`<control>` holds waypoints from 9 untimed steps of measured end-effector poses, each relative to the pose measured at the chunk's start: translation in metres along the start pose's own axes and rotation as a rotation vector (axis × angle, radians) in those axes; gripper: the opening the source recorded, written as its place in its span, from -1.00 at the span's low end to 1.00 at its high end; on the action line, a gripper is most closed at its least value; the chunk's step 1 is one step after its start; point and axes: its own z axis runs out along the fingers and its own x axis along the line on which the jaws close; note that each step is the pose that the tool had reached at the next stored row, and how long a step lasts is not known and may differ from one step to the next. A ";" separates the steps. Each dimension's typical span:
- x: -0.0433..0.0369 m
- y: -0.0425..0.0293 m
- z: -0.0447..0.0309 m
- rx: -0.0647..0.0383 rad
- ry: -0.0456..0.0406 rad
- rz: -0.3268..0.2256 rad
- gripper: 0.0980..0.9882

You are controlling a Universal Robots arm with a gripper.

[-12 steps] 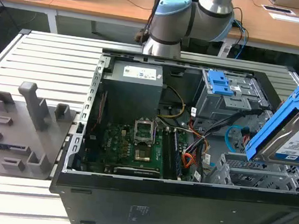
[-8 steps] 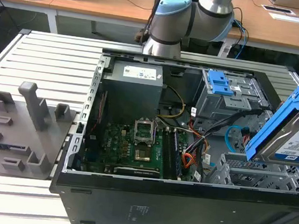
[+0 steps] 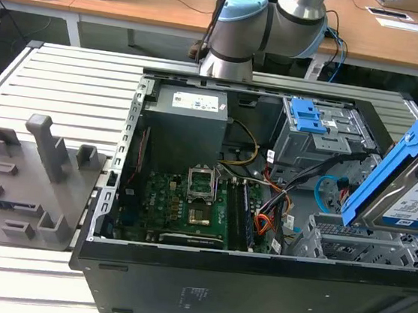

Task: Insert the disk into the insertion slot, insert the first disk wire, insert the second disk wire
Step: 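Insert the disk into the insertion slot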

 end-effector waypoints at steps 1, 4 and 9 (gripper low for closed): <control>0.0000 0.0000 0.0013 0.000 0.0000 0.000 -0.40; 0.0000 -0.0003 0.0083 0.000 0.0000 0.000 -0.40; -0.0001 -0.0005 0.0141 0.000 0.0000 0.000 -0.40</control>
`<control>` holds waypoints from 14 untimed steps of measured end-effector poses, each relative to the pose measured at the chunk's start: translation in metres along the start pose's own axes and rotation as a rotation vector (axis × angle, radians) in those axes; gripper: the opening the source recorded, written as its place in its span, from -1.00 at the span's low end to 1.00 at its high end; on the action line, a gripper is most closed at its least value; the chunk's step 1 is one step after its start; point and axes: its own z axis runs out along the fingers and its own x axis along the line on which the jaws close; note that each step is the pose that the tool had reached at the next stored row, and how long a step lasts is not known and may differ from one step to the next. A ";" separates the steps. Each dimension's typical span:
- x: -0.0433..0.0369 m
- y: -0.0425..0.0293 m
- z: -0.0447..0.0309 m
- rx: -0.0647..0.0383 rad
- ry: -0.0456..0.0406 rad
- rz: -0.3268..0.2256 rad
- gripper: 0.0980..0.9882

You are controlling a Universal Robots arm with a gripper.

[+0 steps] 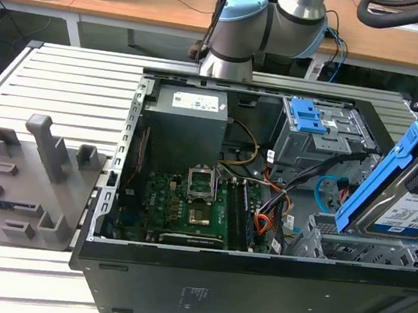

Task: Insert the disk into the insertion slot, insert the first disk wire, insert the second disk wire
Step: 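Insert the disk into the insertion slot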

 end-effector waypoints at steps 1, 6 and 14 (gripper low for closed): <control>0.0000 -0.0001 0.0008 0.000 -0.0001 0.000 -0.40; -0.0100 0.0001 0.0024 0.000 0.0002 0.000 -0.40; -0.0289 0.0003 0.0055 0.000 0.0000 0.000 -0.40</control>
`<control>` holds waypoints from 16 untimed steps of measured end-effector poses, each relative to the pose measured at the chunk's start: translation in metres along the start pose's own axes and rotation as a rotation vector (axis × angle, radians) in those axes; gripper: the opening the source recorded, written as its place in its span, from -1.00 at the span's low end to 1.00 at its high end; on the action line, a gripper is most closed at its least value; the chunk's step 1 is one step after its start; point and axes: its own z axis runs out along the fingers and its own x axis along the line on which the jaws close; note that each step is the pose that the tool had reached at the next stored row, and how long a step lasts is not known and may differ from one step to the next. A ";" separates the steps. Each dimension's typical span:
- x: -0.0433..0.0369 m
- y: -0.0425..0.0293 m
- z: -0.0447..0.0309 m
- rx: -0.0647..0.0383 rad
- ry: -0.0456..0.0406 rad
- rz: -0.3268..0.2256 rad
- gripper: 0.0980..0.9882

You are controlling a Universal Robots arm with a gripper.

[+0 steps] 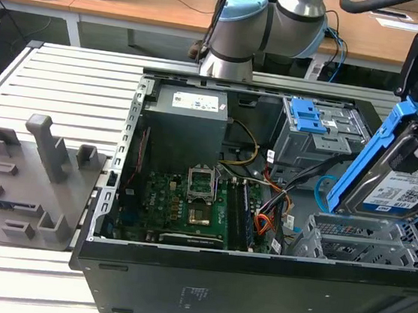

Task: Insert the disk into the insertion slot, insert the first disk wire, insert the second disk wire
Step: 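Insert the disk into the insertion slot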

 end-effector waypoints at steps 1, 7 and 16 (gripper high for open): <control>0.0000 -0.0001 0.0035 0.000 0.0000 0.000 -0.40; 0.0014 -0.0005 0.0119 0.000 0.0051 0.000 -0.40; 0.0016 -0.0011 0.0283 0.000 0.0188 0.001 -0.40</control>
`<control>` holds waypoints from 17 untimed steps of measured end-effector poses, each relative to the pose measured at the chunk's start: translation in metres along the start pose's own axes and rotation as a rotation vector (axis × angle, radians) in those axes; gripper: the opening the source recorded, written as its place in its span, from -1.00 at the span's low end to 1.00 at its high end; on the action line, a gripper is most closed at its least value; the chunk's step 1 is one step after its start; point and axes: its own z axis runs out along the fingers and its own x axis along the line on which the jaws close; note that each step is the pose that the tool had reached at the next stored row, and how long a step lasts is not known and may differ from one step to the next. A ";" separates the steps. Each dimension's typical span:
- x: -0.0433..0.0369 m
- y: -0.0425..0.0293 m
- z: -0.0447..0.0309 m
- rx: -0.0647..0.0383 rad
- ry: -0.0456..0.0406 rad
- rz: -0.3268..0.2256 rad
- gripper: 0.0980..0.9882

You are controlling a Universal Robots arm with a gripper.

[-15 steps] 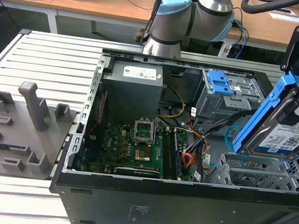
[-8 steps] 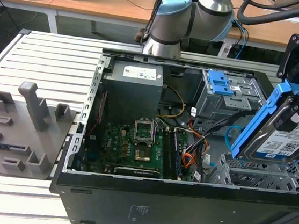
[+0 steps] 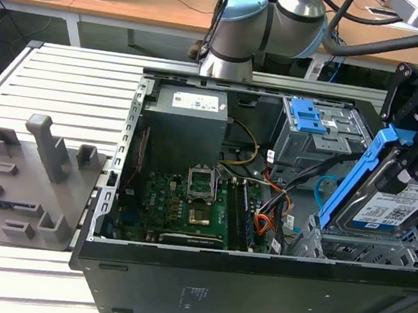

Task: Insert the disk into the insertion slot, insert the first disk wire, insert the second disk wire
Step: 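Insert the disk into the insertion slot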

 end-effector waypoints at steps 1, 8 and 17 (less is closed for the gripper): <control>0.0000 0.0000 0.0008 0.000 -0.0001 0.000 -0.40; -0.0002 -0.0001 0.0124 0.000 -0.0109 0.000 -0.40; -0.0005 -0.0005 0.0225 0.000 -0.0109 0.000 -0.40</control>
